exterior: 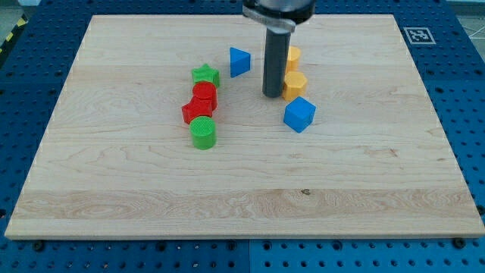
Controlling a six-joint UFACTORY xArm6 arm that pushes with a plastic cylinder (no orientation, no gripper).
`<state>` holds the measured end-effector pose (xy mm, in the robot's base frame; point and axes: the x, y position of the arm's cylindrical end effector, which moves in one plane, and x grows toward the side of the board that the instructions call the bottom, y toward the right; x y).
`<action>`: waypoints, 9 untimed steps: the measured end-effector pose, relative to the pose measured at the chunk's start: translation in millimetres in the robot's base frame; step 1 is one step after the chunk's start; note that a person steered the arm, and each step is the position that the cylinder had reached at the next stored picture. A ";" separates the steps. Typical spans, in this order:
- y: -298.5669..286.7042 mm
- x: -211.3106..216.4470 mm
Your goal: Move your arm to the top center
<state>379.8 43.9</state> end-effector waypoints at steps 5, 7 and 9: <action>-19.4 -139.5; -19.4 -151.1; -19.4 -153.3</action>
<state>226.5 24.5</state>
